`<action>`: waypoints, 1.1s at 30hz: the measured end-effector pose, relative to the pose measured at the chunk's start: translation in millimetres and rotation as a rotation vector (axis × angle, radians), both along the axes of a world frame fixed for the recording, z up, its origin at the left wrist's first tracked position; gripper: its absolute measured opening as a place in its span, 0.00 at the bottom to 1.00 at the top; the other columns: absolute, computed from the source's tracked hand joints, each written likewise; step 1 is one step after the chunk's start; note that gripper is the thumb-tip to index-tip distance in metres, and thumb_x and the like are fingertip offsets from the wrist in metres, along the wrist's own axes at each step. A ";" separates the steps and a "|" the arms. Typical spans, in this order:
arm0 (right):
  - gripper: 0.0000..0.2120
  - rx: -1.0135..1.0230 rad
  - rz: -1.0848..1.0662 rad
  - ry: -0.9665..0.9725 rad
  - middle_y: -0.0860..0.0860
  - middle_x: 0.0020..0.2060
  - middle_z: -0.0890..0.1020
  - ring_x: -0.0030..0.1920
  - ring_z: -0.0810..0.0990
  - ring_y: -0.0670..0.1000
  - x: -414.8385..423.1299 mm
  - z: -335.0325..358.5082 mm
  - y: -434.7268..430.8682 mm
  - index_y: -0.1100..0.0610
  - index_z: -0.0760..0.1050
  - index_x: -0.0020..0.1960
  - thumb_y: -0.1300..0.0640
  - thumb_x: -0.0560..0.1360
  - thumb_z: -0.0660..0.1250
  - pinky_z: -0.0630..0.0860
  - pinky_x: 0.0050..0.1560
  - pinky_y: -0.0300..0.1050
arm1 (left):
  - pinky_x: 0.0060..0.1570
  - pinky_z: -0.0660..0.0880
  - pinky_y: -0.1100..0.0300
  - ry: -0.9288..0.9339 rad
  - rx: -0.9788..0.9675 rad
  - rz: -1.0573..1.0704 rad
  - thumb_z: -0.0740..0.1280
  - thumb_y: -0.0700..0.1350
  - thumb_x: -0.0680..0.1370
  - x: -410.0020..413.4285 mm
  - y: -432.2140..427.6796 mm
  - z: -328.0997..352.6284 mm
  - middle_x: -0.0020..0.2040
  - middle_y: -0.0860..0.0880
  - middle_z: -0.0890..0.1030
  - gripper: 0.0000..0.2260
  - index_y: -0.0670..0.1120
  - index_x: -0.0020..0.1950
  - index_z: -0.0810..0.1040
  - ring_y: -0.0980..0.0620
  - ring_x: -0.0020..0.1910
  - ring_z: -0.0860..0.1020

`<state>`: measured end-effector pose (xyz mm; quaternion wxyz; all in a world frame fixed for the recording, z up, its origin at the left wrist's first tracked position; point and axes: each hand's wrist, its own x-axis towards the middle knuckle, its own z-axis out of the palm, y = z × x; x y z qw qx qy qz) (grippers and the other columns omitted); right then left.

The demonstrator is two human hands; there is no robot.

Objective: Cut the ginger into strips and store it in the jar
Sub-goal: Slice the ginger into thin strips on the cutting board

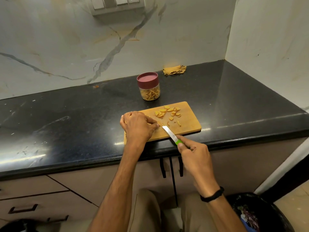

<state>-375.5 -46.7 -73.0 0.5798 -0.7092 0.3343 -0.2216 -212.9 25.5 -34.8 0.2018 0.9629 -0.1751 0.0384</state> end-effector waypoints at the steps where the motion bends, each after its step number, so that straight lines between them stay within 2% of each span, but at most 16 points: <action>1: 0.14 0.002 -0.007 -0.008 0.42 0.54 0.81 0.43 0.75 0.36 -1.0 -0.6 -0.9 0.49 0.77 0.65 0.57 0.79 0.65 0.69 0.38 0.28 | 0.73 0.56 0.45 0.001 -0.009 0.000 0.74 0.59 0.72 0.0 0.1 -0.1 0.67 0.52 0.76 0.12 0.58 0.53 0.86 0.45 0.71 0.62; 5: 0.14 0.007 -0.035 -0.009 0.34 0.41 0.76 0.37 0.76 0.40 1.8 4.6 -8.1 0.50 0.77 0.65 0.57 0.79 0.65 0.70 0.29 0.27 | 0.73 0.55 0.46 0.006 -0.016 -0.011 0.74 0.58 0.73 -0.1 2.7 -0.9 0.68 0.52 0.76 0.11 0.58 0.53 0.86 0.45 0.71 0.62; 11: 0.15 -0.099 -0.033 0.033 0.40 0.44 0.76 0.37 0.74 0.40 13.9 10.2 -13.3 0.47 0.76 0.66 0.55 0.80 0.64 0.66 0.27 0.27 | 0.73 0.57 0.45 0.014 -0.030 -0.009 0.75 0.58 0.73 -0.7 1.4 0.0 0.67 0.52 0.76 0.11 0.57 0.54 0.86 0.45 0.71 0.62; 13: 0.16 -0.196 -0.020 0.058 0.43 0.48 0.81 0.38 0.74 0.42 19.4 10.2 -7.9 0.46 0.75 0.67 0.52 0.80 0.63 0.68 0.31 0.30 | 0.72 0.57 0.46 0.012 -0.029 -0.003 0.75 0.58 0.73 -0.6 1.4 0.0 0.66 0.53 0.77 0.11 0.57 0.54 0.86 0.46 0.71 0.63; 15: 0.16 -0.321 -0.005 0.085 0.44 0.53 0.82 0.43 0.76 0.44 25.8 7.9 -0.1 0.45 0.74 0.68 0.51 0.80 0.63 0.72 0.36 0.33 | 0.72 0.58 0.47 0.017 -0.037 0.000 0.75 0.58 0.73 -0.6 2.0 -0.3 0.66 0.53 0.77 0.11 0.57 0.54 0.86 0.46 0.71 0.63; 19: 0.19 -0.538 0.025 0.198 0.46 0.41 0.81 0.35 0.70 0.44 35.0 6.0 10.6 0.40 0.69 0.70 0.51 0.81 0.60 0.63 0.29 0.31 | 0.70 0.57 0.48 0.022 -0.057 -0.011 0.74 0.57 0.74 -2.3 2.9 -0.2 0.65 0.54 0.77 0.10 0.57 0.54 0.86 0.46 0.71 0.62; 23: 0.20 -0.649 0.065 0.241 0.45 0.33 0.74 0.30 0.68 0.43 39.8 4.8 12.6 0.39 0.66 0.73 0.51 0.82 0.58 0.60 0.27 0.34 | 0.70 0.59 0.47 0.018 -0.058 -0.019 0.74 0.57 0.74 -3.1 2.8 0.1 0.64 0.54 0.78 0.11 0.57 0.54 0.86 0.47 0.71 0.63; 28: 0.21 -0.696 0.073 0.258 0.45 0.34 0.73 0.30 0.65 0.43 41.2 5.3 12.5 0.41 0.65 0.73 0.52 0.82 0.57 0.57 0.27 0.34 | 0.69 0.59 0.48 0.020 -0.044 -0.014 0.73 0.57 0.75 -3.5 1.9 0.9 0.64 0.54 0.78 0.11 0.57 0.55 0.86 0.47 0.70 0.63; 33: 0.21 -0.706 0.091 0.243 0.45 0.35 0.74 0.33 0.68 0.44 40.4 7.3 13.8 0.40 0.65 0.73 0.52 0.81 0.58 0.58 0.28 0.33 | 0.67 0.59 0.49 0.020 -0.065 -0.018 0.73 0.57 0.75 -4.3 2.2 0.3 0.63 0.55 0.78 0.11 0.57 0.55 0.86 0.47 0.69 0.63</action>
